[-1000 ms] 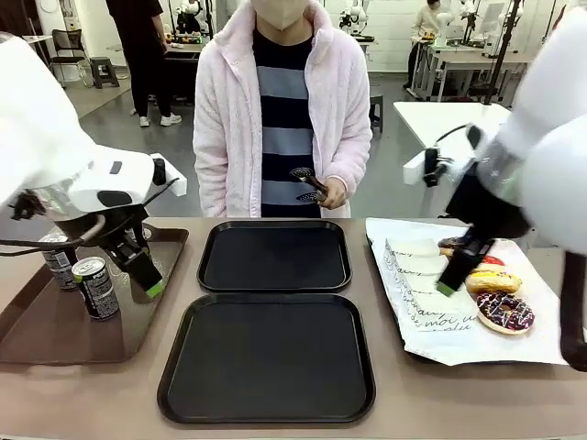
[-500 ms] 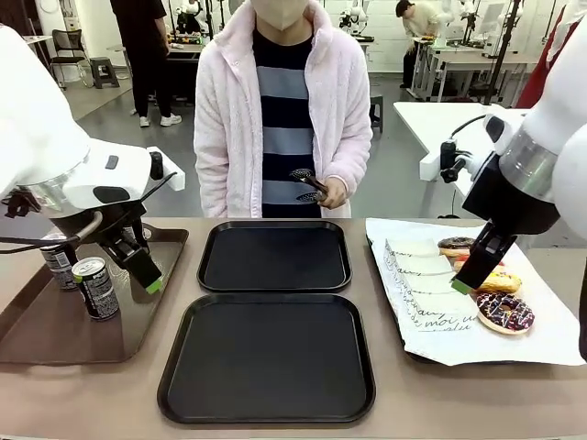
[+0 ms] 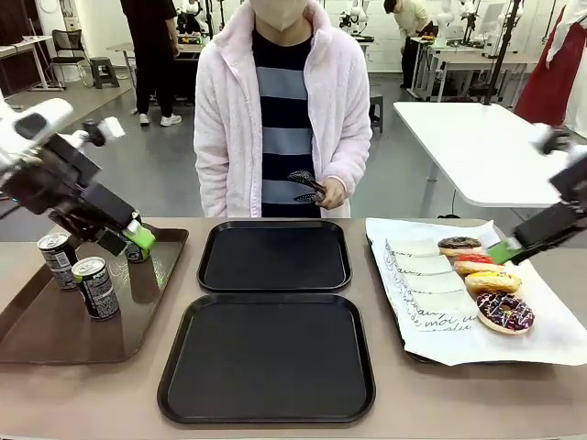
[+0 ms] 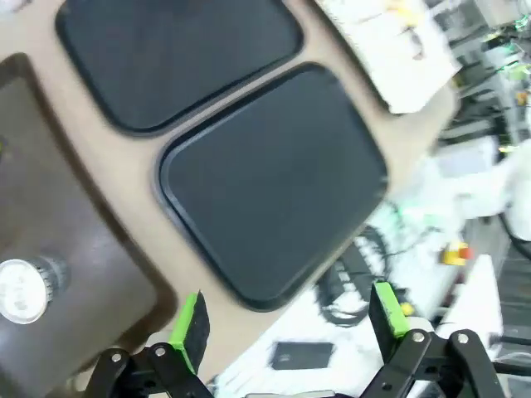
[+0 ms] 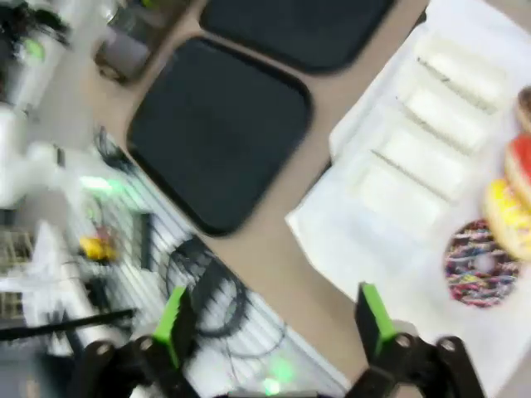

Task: Set up donuts and drinks on trays.
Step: Pick up one Pepsi coke and place it on the Flat Tray.

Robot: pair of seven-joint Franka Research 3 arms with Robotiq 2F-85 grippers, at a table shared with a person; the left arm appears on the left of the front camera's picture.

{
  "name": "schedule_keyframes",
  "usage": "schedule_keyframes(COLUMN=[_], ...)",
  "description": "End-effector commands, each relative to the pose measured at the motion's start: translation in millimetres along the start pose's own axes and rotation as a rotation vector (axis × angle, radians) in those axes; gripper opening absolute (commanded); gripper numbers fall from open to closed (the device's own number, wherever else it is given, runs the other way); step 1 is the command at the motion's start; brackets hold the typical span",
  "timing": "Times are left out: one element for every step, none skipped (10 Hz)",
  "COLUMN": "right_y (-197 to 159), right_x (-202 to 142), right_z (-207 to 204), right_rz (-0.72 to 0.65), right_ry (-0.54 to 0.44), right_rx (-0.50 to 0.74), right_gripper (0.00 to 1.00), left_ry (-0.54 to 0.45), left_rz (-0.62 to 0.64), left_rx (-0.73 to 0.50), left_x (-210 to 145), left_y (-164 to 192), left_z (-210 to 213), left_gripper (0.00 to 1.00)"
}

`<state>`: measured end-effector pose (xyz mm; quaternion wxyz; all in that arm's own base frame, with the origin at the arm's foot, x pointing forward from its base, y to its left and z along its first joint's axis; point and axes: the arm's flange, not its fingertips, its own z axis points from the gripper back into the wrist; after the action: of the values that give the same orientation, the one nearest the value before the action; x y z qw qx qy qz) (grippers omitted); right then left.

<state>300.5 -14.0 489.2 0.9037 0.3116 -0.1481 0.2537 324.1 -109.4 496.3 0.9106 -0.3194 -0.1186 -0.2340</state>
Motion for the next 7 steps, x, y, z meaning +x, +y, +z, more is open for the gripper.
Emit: schedule_keyframes(right_y=[-44, -66, -89, -111, -126, -142, -153], right_x=[-11, -26, -42, -56, -66, -76, -86], right_z=[23, 34, 48, 60, 67, 70, 71], right_rz=[-0.272, -0.311, -0.354, -0.404, -0.451, -0.498, -0.527], right_ry=[-0.268, -0.318, -0.372, -0.421, -0.442, -0.445, -0.399], right_rx=[0.384, 0.451, 0.477, 0.504, 0.497, 0.494, 0.461], right_gripper=[1.00, 1.00, 1.00, 1.00, 1.00, 1.00, 1.00], left_ry=[-0.011, -0.045, -0.084, -0.121, -0.156, -0.193, -0.237], left_rz=[0.203, 0.261, 0.312, 0.367, 0.404, 0.442, 0.469], left_rx=[-0.298, -0.364, -0.407, -0.437, -0.464, -0.482, -0.514], left_x=[9, -4, -15, -23, -37, -45, -54], left_y=[52, 75, 96, 118, 138, 155, 166], left_z=[11, 16, 20, 28, 32, 38, 46], left_gripper=[1.00, 1.00, 1.00, 1.00, 1.00, 1.00, 1.00])
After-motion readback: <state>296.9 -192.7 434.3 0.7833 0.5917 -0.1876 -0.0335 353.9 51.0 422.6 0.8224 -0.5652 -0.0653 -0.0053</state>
